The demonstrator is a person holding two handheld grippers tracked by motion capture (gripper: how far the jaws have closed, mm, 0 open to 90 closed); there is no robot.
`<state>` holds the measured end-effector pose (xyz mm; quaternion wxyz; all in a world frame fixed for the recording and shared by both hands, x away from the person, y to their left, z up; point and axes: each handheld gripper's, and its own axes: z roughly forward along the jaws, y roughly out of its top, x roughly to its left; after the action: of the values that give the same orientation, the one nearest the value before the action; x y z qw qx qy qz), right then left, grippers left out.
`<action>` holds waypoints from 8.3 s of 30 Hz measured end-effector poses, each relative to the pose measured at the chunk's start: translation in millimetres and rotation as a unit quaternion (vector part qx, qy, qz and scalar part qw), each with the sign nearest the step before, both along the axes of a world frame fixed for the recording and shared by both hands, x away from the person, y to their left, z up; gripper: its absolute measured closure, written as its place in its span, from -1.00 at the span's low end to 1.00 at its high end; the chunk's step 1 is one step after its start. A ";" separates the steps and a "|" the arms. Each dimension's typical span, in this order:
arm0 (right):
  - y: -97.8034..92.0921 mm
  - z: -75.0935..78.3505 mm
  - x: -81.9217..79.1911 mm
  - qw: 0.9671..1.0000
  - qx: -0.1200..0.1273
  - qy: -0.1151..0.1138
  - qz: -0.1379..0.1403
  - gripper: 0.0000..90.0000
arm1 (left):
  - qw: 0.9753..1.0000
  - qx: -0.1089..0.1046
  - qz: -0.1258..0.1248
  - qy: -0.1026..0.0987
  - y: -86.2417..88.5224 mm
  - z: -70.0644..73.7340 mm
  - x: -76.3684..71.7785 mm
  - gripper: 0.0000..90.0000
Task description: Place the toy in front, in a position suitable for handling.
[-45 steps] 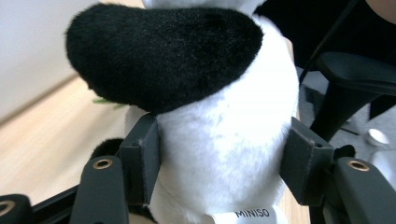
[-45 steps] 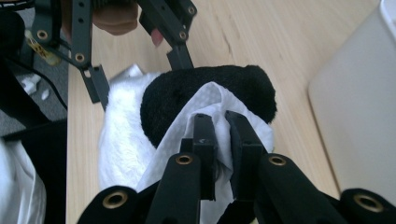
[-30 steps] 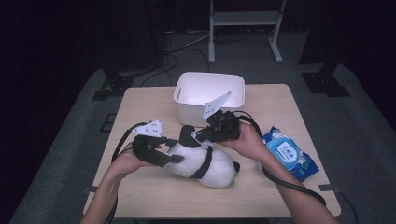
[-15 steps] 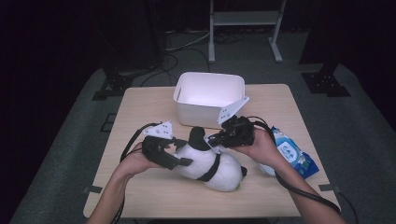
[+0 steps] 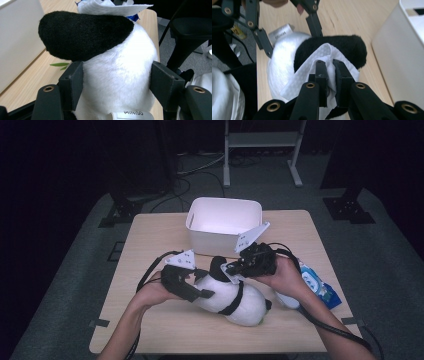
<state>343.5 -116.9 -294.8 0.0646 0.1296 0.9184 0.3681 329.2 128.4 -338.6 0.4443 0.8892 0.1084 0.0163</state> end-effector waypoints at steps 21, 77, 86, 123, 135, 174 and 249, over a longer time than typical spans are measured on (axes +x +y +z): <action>-45.5 -47.7 -20.9 0.998 -0.044 0.044 -0.031 0.83 | 1.000 -0.002 -0.014 -0.004 -16.1 1.8 0.1 -0.33; 5.1 17.3 -17.8 0.999 -0.017 -0.017 0.036 0.84 | 0.999 0.021 -0.026 -0.041 -39.5 2.6 -8.5 -0.33; 11.6 15.5 -18.7 0.998 -0.014 -0.028 0.045 0.84 | 0.999 0.015 -0.025 -0.030 -34.5 -2.6 -9.0 -0.33; -26.7 -14.6 6.4 0.999 0.021 0.022 -0.034 0.82 | 1.000 0.007 0.010 -0.001 2.8 -25.6 -9.8 -0.33; -27.0 -32.2 -1.5 0.998 0.037 0.040 -0.023 0.81 | 1.000 -0.005 0.023 0.008 19.8 -39.8 -13.2 -0.32; -16.2 -54.4 -10.1 0.999 0.001 0.053 0.000 0.81 | 0.998 0.008 0.061 0.014 32.3 -48.5 -12.2 -0.40; -156.3 -82.2 -3.2 0.982 0.029 0.069 -0.172 0.51 | 0.996 0.005 0.083 0.035 27.3 -51.5 -9.1 -0.38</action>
<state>340.3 -273.3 -377.0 0.0596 0.3129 0.8737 0.3676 320.1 155.7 -390.2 0.4331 0.8791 0.1977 0.0225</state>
